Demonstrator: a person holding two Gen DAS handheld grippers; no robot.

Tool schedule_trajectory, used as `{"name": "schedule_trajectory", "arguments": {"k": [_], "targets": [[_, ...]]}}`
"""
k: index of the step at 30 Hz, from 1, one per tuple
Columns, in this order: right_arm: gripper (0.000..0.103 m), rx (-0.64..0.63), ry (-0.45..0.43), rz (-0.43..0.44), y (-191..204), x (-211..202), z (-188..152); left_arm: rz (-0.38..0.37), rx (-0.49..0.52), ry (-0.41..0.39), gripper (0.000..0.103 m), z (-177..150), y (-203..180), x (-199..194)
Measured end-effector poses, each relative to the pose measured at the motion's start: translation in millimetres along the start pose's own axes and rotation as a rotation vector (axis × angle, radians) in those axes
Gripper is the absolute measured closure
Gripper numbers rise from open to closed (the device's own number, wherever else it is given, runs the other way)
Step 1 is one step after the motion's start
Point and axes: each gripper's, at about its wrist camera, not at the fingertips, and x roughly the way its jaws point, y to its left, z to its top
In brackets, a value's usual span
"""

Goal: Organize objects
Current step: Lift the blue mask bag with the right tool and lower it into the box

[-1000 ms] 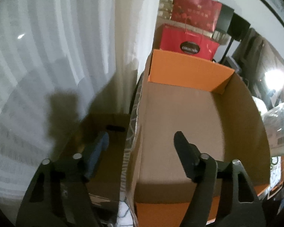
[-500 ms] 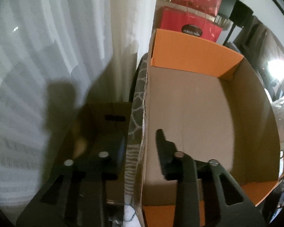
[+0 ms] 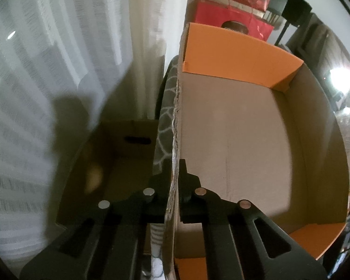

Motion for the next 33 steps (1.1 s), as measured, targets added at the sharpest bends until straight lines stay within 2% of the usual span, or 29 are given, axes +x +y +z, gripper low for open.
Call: {"name": "schedule_trajectory", "arguments": {"k": [9,16,23,33], "targets": [[0.09,-0.043,-0.052,0.019,24.9,-27.1,8.2,0.003,0.004,-0.001,0.099,1.2,0.7,0.1],[0.09,-0.122,-0.054,0.064,75.3,-42.5,14.4,0.005,0.007,-0.002,0.099,1.1,-0.9,-0.1],[0.09,-0.197,-0.038,0.084,129.5,-37.6,20.5,0.004,0.004,-0.003,0.099,0.7,-1.9,-0.2],[0.09,-0.24,0.015,0.075,167.3,-15.0,24.3,0.003,0.003,-0.003,0.099,0.2,-2.3,-0.1]]}}
